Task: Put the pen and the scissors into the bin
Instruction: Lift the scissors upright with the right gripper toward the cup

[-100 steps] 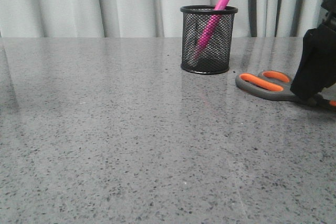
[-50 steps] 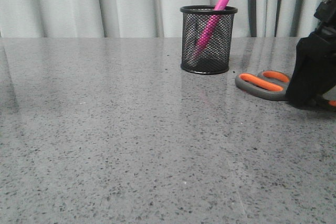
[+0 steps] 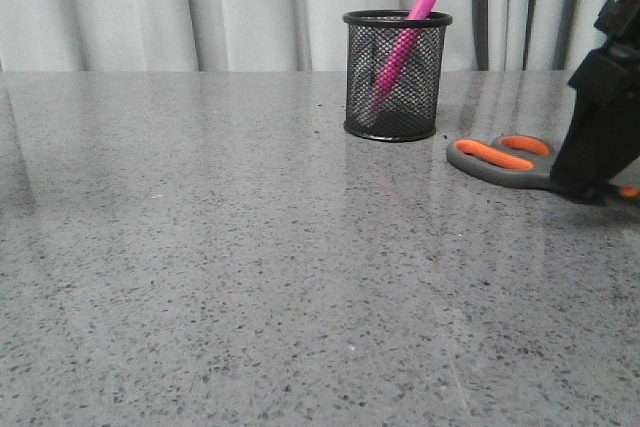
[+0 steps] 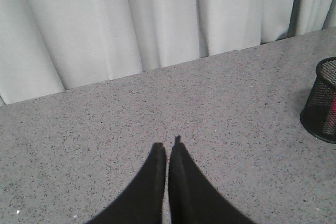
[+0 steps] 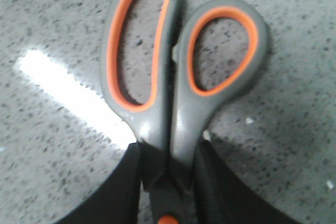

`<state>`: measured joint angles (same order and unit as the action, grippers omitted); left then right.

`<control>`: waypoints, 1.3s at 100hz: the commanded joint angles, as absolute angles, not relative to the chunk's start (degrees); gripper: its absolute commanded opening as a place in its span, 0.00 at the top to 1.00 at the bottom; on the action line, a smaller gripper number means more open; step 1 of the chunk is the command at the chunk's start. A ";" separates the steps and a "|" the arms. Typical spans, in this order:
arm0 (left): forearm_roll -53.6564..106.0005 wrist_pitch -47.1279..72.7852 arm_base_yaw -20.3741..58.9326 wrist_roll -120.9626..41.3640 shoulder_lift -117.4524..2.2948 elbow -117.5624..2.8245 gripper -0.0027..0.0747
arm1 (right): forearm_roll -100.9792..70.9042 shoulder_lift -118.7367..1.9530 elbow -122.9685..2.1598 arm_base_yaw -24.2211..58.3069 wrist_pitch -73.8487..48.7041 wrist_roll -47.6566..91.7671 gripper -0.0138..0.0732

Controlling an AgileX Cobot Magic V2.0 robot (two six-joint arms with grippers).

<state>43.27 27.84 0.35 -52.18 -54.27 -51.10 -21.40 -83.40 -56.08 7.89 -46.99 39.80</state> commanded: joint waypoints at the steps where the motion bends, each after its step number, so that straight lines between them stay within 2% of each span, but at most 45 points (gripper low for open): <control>1: 45.42 24.88 0.17 -51.76 -53.40 -52.69 0.99 | -22.89 -78.24 -58.14 7.81 -47.21 40.36 0.93; 10: 45.42 24.88 0.17 -51.76 -53.40 -52.69 0.99 | -24.03 -73.88 -55.75 7.57 -45.26 40.36 0.93; 24: 45.42 24.88 0.17 -51.76 -53.40 -52.69 0.99 | -29.12 -65.30 -47.48 7.69 -31.85 40.68 0.93; 32: 45.54 24.88 0.17 -51.76 -53.40 -52.69 0.99 | -38.08 -61.17 -44.30 8.93 -23.51 45.64 0.93; 48: 46.12 24.88 0.17 -51.76 -53.40 -52.69 0.99 | -48.42 -58.83 -45.02 13.17 -14.56 53.54 0.93; 67: 46.40 24.88 0.17 -51.76 -53.40 -52.69 0.99 | -49.88 -63.25 -49.07 18.81 0.48 53.54 0.93; 108: 46.51 24.88 0.17 -51.76 -53.40 -52.69 0.99 | -54.55 -81.63 -70.88 21.54 3.67 53.43 0.93; 130: 46.51 24.74 0.17 -51.76 -53.40 -52.69 0.99 | -54.55 -86.74 -73.16 22.74 10.87 53.43 0.93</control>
<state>44.25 27.80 0.35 -52.18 -54.27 -51.10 -54.33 -87.19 -70.86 21.81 3.97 52.79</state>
